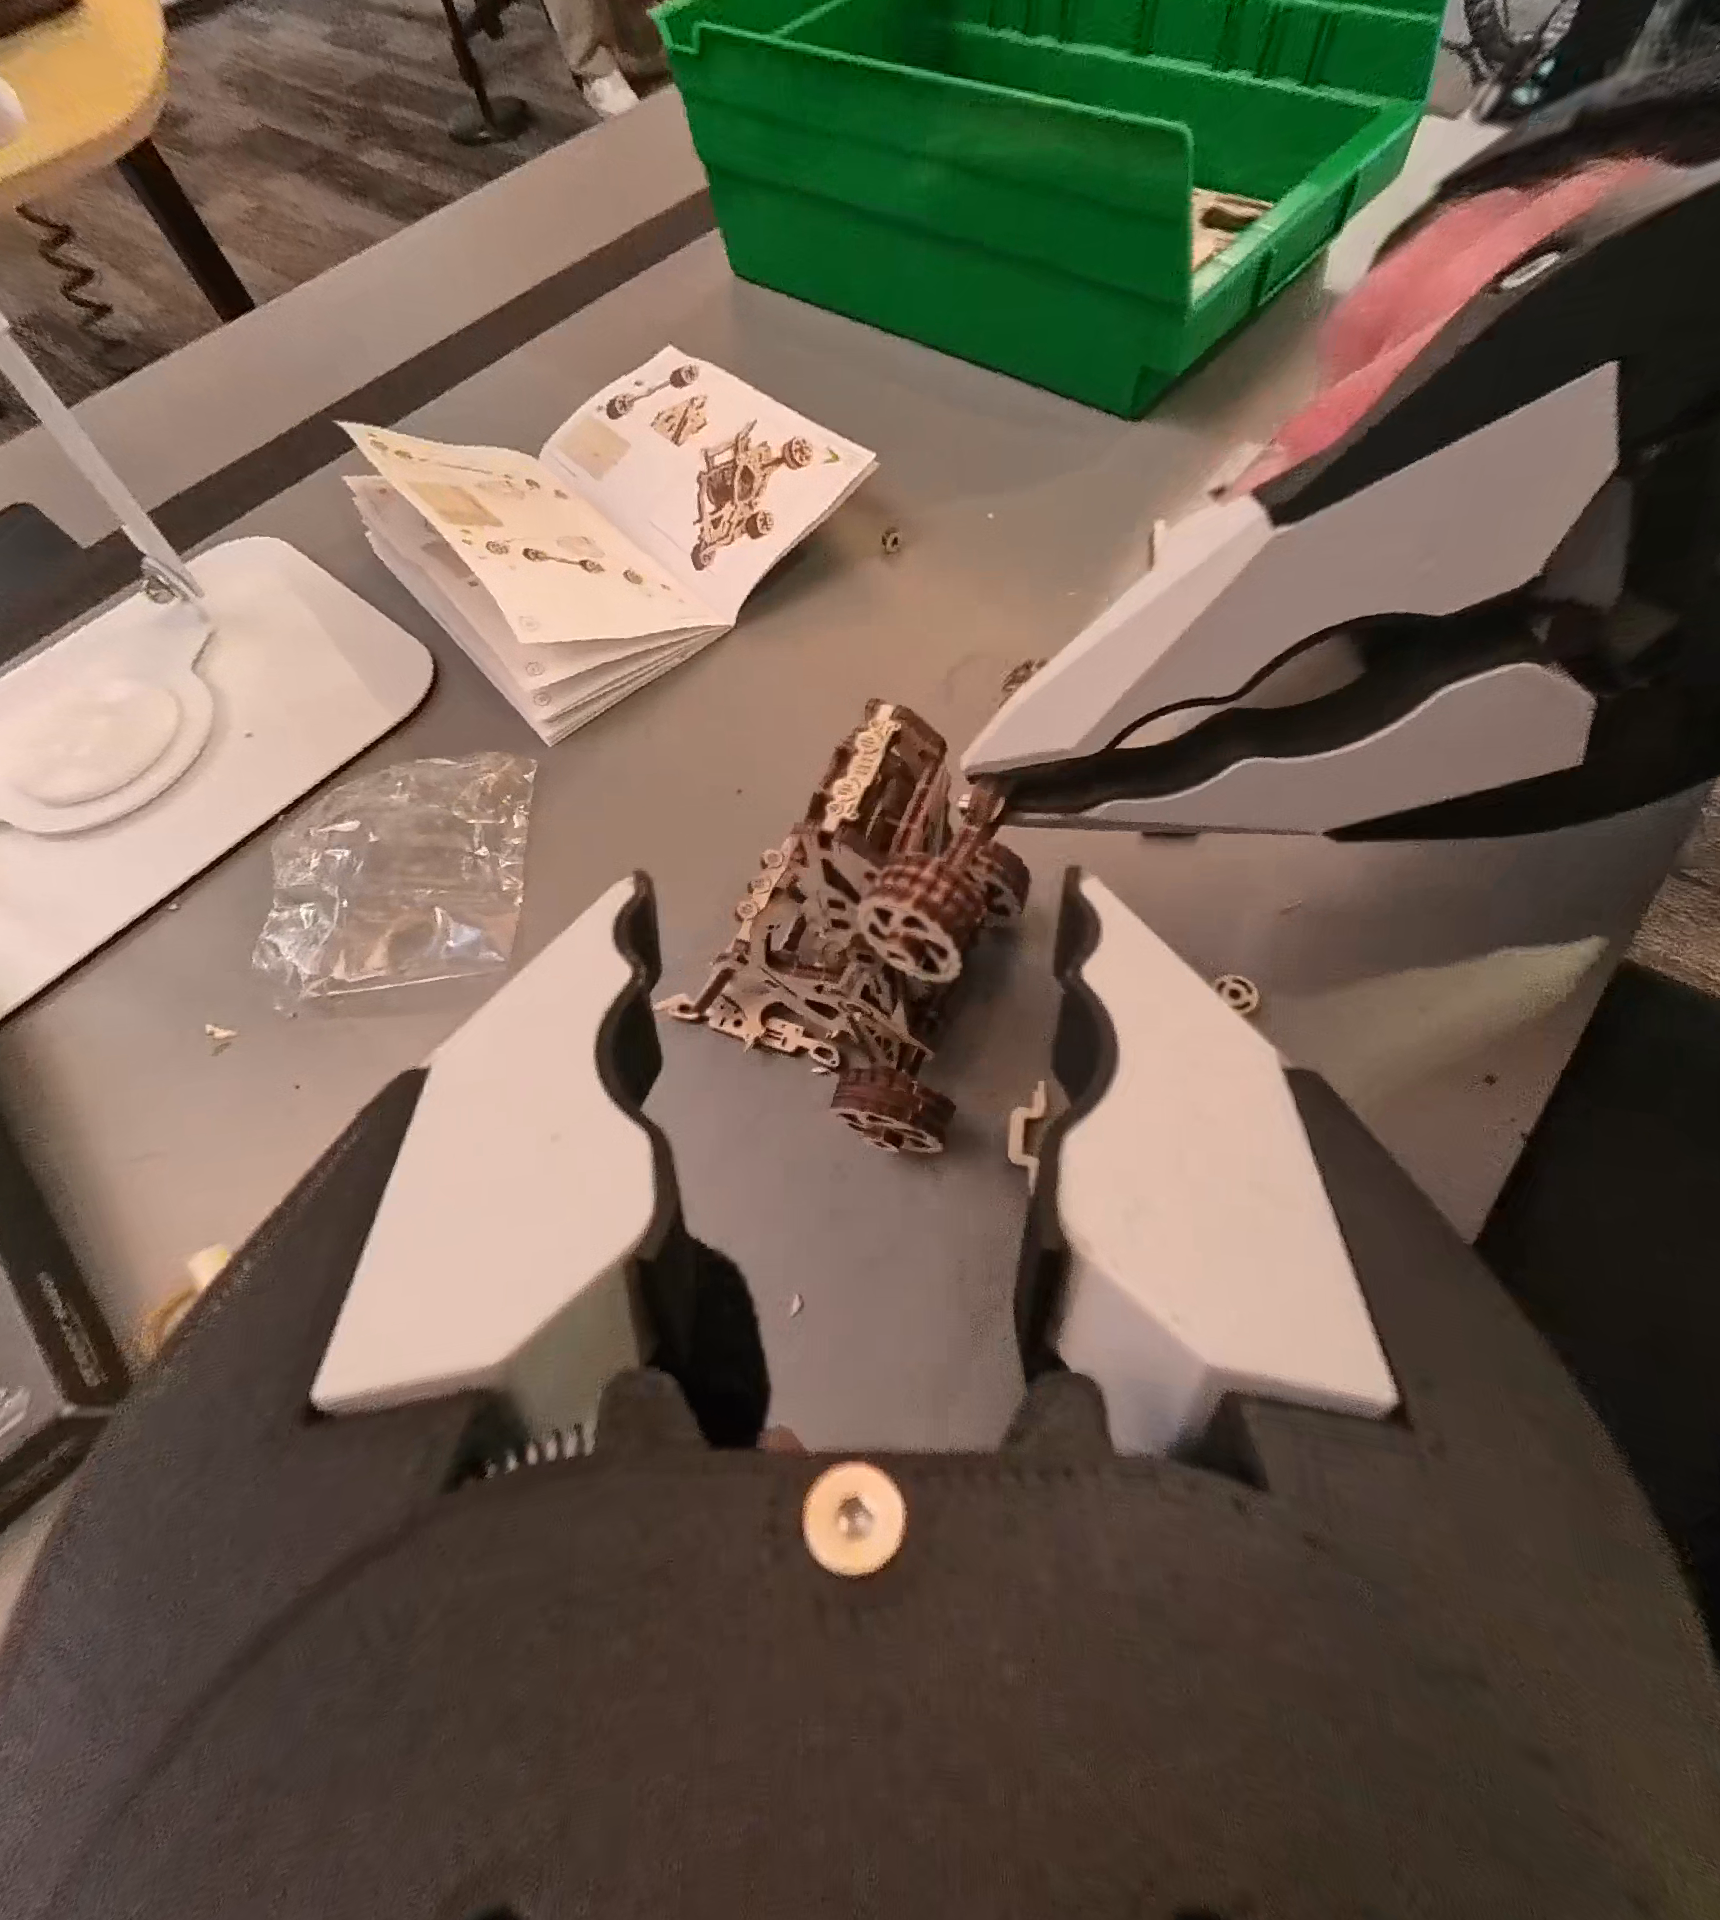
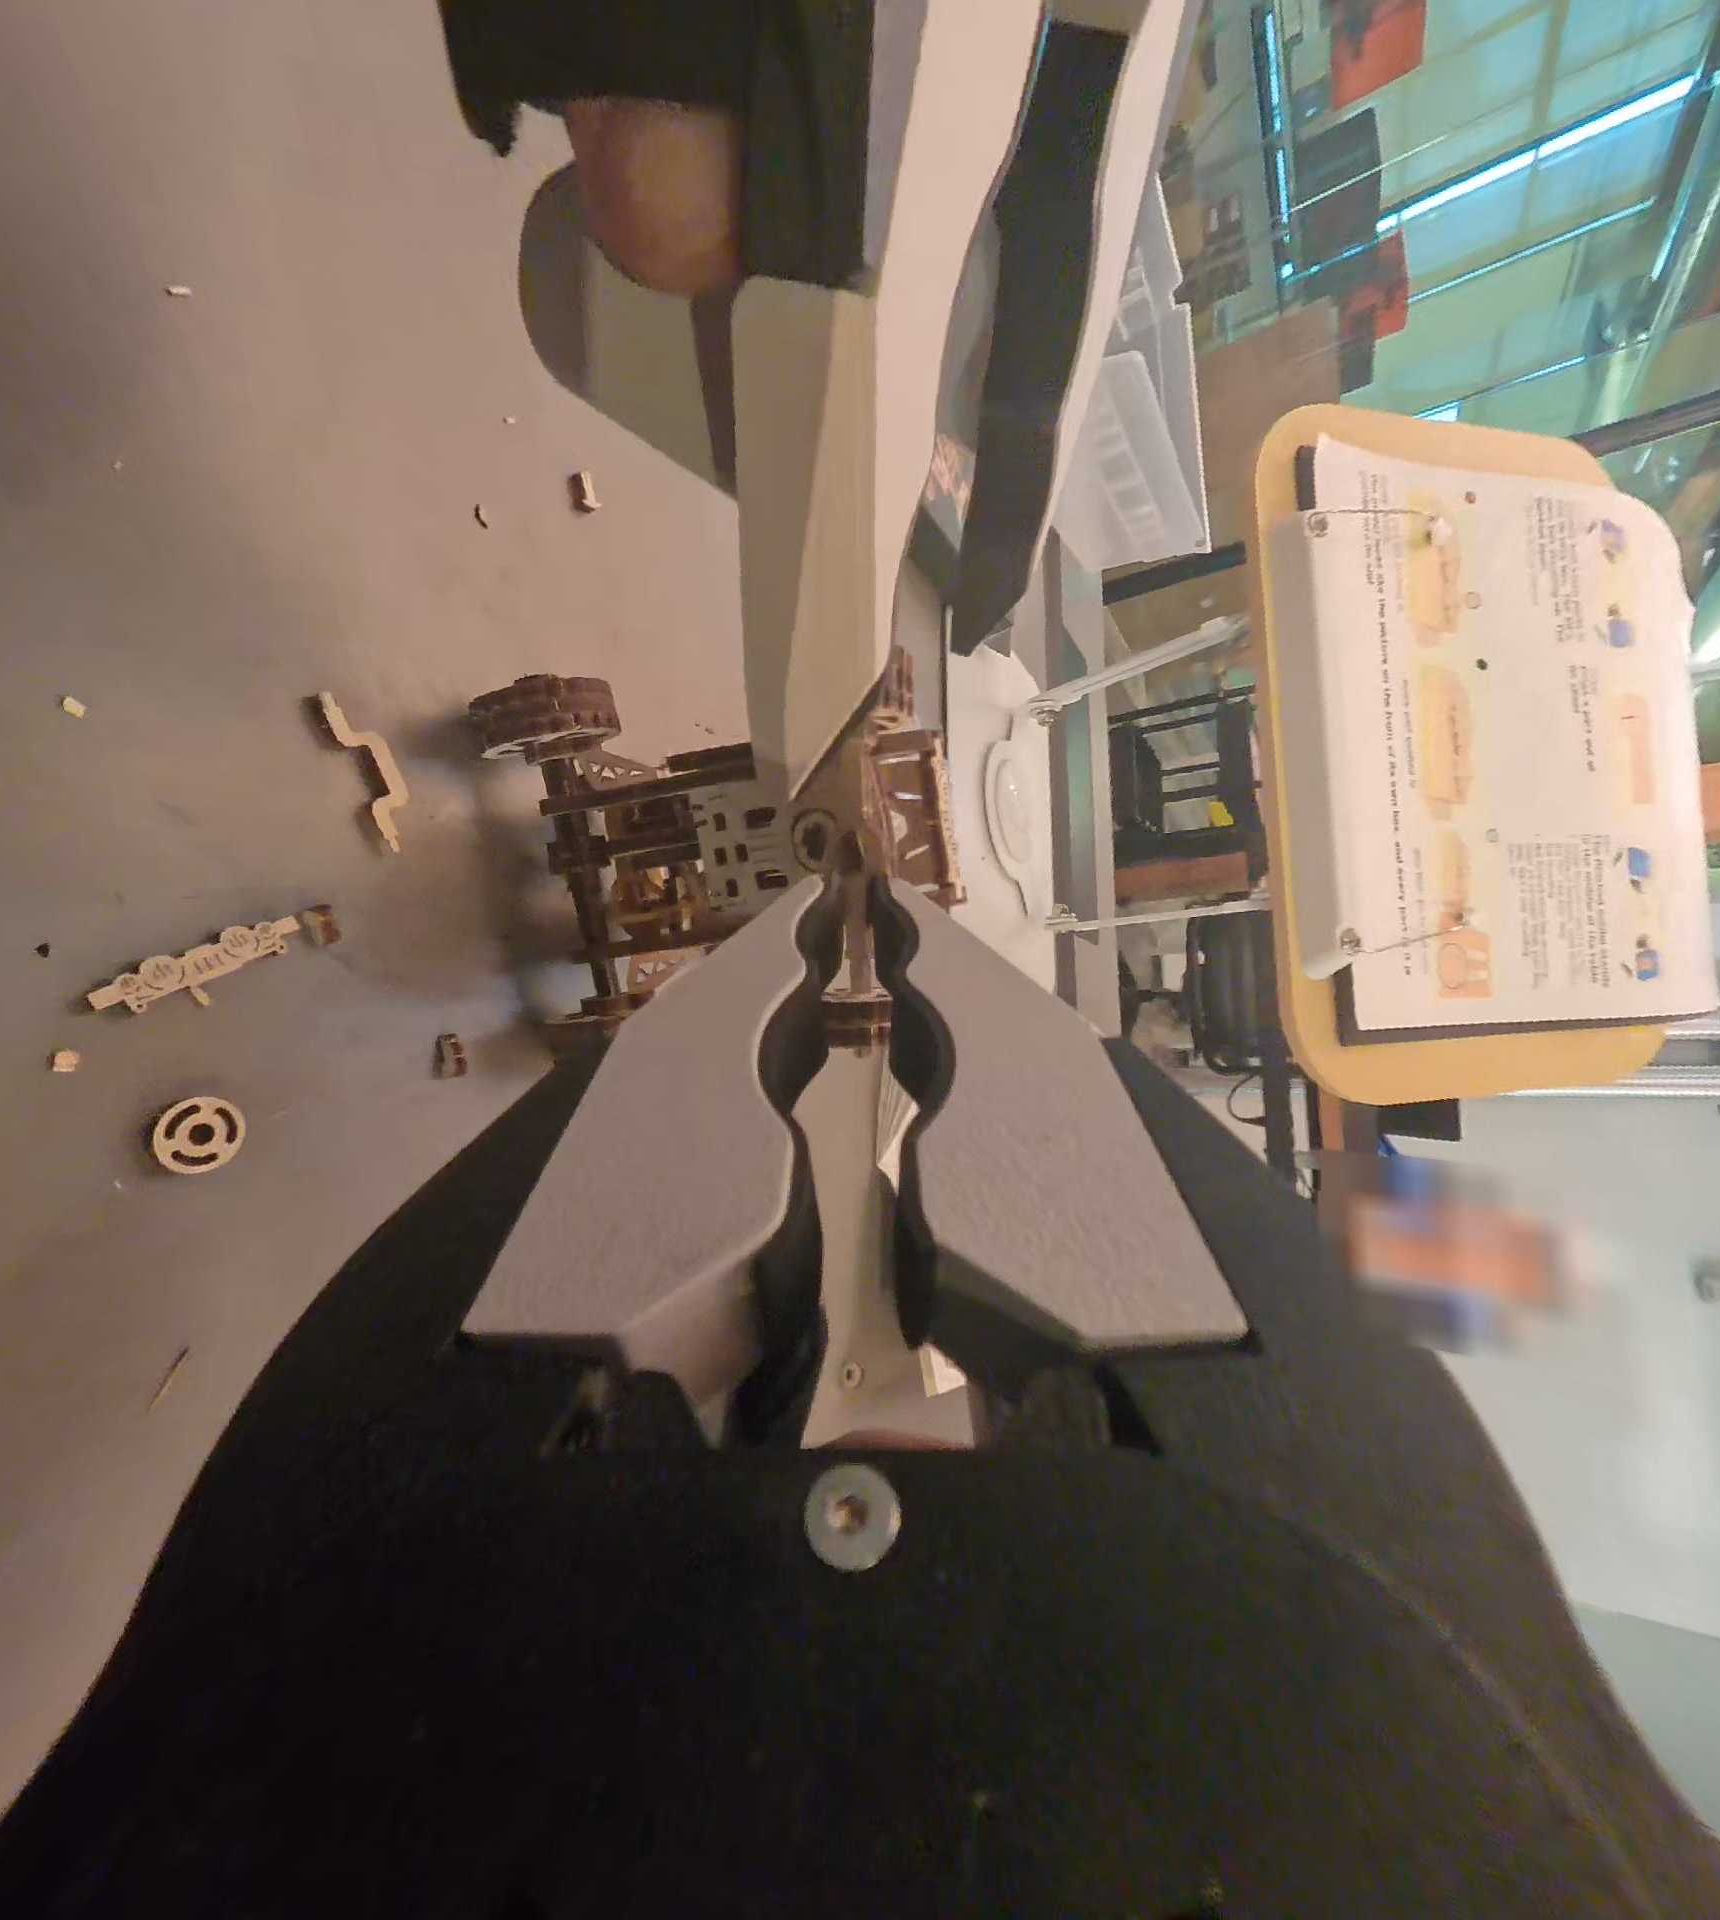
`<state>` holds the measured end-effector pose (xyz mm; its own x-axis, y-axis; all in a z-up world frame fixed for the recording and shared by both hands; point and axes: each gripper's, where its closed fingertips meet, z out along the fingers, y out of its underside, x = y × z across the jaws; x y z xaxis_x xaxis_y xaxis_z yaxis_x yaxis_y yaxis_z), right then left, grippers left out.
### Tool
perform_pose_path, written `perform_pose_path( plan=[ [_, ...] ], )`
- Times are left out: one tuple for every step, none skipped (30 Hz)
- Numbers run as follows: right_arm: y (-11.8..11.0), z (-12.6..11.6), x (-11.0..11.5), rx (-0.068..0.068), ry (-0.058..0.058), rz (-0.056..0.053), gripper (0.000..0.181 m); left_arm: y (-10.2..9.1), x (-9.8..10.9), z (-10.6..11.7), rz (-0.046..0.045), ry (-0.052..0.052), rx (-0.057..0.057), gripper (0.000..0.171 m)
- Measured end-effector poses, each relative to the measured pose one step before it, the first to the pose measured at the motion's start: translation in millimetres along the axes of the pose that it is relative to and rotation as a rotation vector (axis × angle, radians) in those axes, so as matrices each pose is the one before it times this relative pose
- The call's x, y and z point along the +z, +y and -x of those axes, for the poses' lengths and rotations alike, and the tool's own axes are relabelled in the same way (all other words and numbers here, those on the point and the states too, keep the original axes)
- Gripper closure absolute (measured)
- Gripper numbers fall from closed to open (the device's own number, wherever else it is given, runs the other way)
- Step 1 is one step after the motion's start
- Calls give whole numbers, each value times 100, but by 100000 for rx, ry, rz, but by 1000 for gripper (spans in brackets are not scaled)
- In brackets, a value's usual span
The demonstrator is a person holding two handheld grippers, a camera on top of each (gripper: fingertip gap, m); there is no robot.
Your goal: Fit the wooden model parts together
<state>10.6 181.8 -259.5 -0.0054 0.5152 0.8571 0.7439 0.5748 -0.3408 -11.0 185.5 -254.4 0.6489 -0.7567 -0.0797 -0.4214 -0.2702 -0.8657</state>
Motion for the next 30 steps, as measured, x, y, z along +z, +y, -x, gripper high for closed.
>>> perform_pose_path(
  plan=[
    [16, 87, 45, -356, 647, -178, 179, -50, 221, -234, -224, 2585, 695, 97],
    [-91, 38, 26, -29, 582, -762, 179, 44, 301, -86, 536, 1381, 1407, 97],
    [-136, -81, 6, -537, 1327, -960, 179, 134, 370, 68, 1386, 445, 1283, 97],
    [85, -33, 104, -619, 720, 602, 179, -31, 349, -252, 253, 2445, 970, 101],
    [83, -11, 114, -450, 587, 352, 179, -19, 337, -219, 272, 2142, 26, 104],
    [-57, -18, 55, -482, 900, -670, 179, 79, 348, 57, 907, 564, -1097, 104],
    [0, 64, 47, -692, 436, -23, 179, -15, 250, -156, -188, 1620, -396, 109],
    [141, 23, 83, -900, 613, 771, 179, 48, 142, -201, -162, 1494, 408, 114],
    [96, 47, 43, -521, 162, -58, 179, 71, 110, 35, -27, -200, -191, 119],
    [54, 79, 19, -44, -174, -289, 179, 57, 60, 19, -258, -138, -417, 122],
    [52, 10, -8, -458, 309, -45, 179, -76, -18, -147, -899, 1025, -87, 126],
    [9, -7, -25, -322, 302, -177, 179, -73, -56, -114, -493, 951, 59, 131],
    [-6, 23, 12, 324, -160, -416, 179, 7, 15, -7, 28, 315, -21, 131],
    [27, 8, 36, -372, -50, -301, 179, 13, 38, 25, -146, 485, -122, 131],
    [3, -33, 38, -731, 287, -224, 179, -24, -25, 80, -308, 137, -392, 133],
    [-27, 19, 47, -547, -248, -145, 179, 36, -53, 212, -209, -907, 66, 137],
    [-63, 34, 14, -801, -543, -637, 178, 36, -51, 114, -315, -69, 376, 140],
    [-35, -15, 9, -568, -291, -683, 178, 15, -25, 32, -287, 839, -342, 140],
    [9, -18, 15, -46, -261, -510, 178, -23, 1, 28, -25, 811, -1123, 141],
    [25, -110, 7, -43, 263, -197, 178, -67, 8, 43, -175, 249, -88, 142],
    [40, -94, 9, 215, 50, 128, 179, -104, 25, 29, -423, -285, 1029, 143],
    [17, -58, 12, 392, -88, 7, 178, -89, 7, 40, -473, -351, 1454, 142],
    [28, -37, 5, 8, 59, -366, 179, -74, -5, 48, -330, 300, 167, 142],
    [25, 2, 3, 186, -89, -702, 179, -42, 36, 33, 68, 758, -508, 140],
    [89, 99, 6, 502, -811, -352, 179, 73, 104, 93, 701, 462, -305, 134],
    [125, 56, 24, 462, -444, 64, 179, 2, 100, 37, 340, 753, -177, 132],
    [88, -1, -9, 263, -1, -215, 178, -78, 88, 39, -54, 380, 411, 134],
    [104, -21, 13, 672, -22, 151, 179, -46, 127, -22, 287, 348, 1316, 135],
    [63, -1, 3, 10, 113, -317, 179, 44, 107, 1, 634, 181, 1157, 136],
    [7, -1, -18, 182, 143, -416, 179, 109, 87, -46, 677, 611, 171, 135]
  ],
)
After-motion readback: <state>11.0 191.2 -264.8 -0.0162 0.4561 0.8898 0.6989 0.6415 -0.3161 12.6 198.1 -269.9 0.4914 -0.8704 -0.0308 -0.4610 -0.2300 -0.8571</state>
